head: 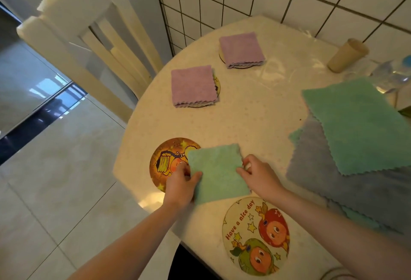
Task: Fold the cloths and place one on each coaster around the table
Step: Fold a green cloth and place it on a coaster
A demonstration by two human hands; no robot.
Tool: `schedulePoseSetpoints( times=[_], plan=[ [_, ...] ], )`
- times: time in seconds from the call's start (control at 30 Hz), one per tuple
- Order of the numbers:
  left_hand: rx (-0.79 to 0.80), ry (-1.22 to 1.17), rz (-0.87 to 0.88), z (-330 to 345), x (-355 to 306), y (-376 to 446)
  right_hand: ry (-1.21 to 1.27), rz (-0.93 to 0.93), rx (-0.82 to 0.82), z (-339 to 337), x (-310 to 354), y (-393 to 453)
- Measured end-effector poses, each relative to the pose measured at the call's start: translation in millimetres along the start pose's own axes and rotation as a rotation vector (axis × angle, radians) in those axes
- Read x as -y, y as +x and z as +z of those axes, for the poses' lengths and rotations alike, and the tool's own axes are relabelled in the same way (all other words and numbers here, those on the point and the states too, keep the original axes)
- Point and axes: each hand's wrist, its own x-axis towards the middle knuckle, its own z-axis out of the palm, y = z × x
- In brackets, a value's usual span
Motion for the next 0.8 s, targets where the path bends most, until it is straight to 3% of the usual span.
schedulePoseSetpoints(
  times=[0.13, 0.2, 0.37, 0.6, 0.8],
  plan=[
    [-0.108, 0.344, 0.062, -3.8, 8.1, -9.8, -0.123, 0.051, 0.001, -3.7, 10.1, 2.8],
    [-0.114, 0.419, 0.062, -5.0, 11.4, -13.6, -0.204, 0.019, -0.001, -7.7, 18.1, 5.4],
    [-0.069, 0.535, 0.013, 1.2, 1.9, -19.9, -0.128, -0.065, -0.07, -12.7, 39.9, 26.4],
    [-0.095, 0.536, -0.065, 12.8, -3.7, -23.6, -0.42, -0.182, 0.067, -9.7, 45.9, 51.7],
    [-0.024, 0.282, -0.055, 11.7, -1.1, -25.8, -0.493, -0.196, 0.146, -13.8, 45.4, 53.9]
  ],
)
